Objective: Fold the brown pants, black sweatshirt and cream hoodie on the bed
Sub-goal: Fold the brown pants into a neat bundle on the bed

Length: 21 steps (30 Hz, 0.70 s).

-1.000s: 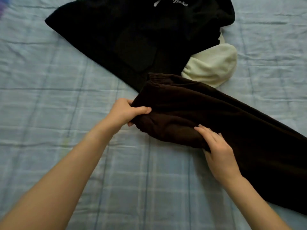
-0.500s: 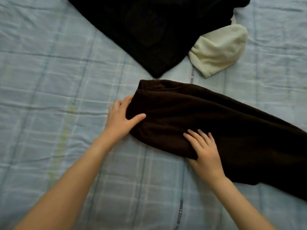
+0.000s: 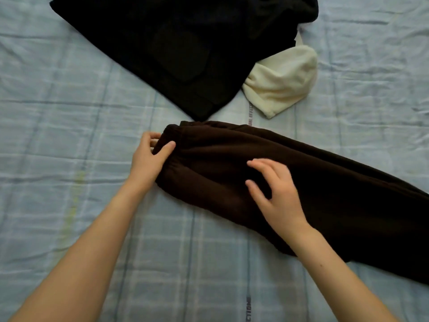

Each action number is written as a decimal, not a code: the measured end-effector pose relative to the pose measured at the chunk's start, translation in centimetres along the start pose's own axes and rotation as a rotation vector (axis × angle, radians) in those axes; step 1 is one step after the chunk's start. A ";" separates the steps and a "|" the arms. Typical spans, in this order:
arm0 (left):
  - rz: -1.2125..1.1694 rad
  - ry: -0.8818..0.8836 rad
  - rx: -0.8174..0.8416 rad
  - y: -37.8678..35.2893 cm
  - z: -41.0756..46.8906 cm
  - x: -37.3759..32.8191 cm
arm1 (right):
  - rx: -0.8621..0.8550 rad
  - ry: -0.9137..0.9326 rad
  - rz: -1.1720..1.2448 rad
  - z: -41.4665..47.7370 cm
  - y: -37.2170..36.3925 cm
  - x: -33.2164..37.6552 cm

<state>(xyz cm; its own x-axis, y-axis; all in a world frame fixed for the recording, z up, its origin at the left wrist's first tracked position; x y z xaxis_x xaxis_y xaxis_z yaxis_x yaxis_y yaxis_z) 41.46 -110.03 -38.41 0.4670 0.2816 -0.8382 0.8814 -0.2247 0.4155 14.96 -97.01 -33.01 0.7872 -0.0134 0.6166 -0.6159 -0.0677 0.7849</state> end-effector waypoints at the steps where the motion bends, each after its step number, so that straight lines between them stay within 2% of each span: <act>1: 0.008 -0.028 0.059 0.2 0.1 -0.1 | -0.078 0.009 -0.084 1.1 0.6 -0.4; 3: 0.094 -0.071 0.142 0.7 0.3 -0.6 | -0.037 -0.100 -0.219 3.4 1.3 -1.4; 5: 0.090 -0.095 0.138 1.2 0.7 -1.5 | 0.054 -0.214 -0.157 5.1 2.1 -2.6; 6: 0.083 -0.112 0.127 1.6 1.0 -2.0 | 0.042 -0.204 -0.115 5.7 2.8 -3.2; 10: 0.019 -0.160 0.048 1.3 2.8 -3.6 | -0.212 -0.122 -0.234 7.6 5.1 -4.7; 11: 0.049 -0.139 0.033 0.5 3.3 -3.7 | -0.183 -0.166 -0.274 8.4 4.8 -4.9; 13: 0.140 -0.024 0.049 -0.9 4.0 -3.6 | -0.013 -0.313 -0.339 9.6 2.9 -5.3; 15: 0.176 0.092 0.040 -1.0 4.5 -2.8 | -0.003 -0.397 -0.295 9.5 1.3 -4.6; 18: 0.264 0.234 0.032 0.7 3.9 -1.6 | -0.189 -0.275 -0.245 6.9 -0.8 -1.5; 19: 0.259 0.275 0.077 1.2 3.6 -1.3 | -0.167 -0.238 -0.225 5.9 -1.9 -0.3; 21: 0.179 0.350 0.206 1.6 3.3 -1.3 | -0.020 -0.221 -0.200 4.3 -4.2 1.4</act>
<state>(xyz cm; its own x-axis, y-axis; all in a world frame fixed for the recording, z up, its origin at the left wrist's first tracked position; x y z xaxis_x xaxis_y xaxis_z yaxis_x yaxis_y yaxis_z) 42.01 -113.82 -37.77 0.6382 0.5120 -0.5749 0.7684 -0.4696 0.4347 18.75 -101.01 -35.73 0.8795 -0.2190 0.4226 -0.4463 -0.0711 0.8920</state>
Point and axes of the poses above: each hand's wrist, its own z-axis towards the middle knuckle, its own y-axis out of the back of the hand, x = y × z, the point moved 1 cm from there along z, towards the middle knuckle, and after that the axes turned 7 degrees about x, right-handed, at the moved point
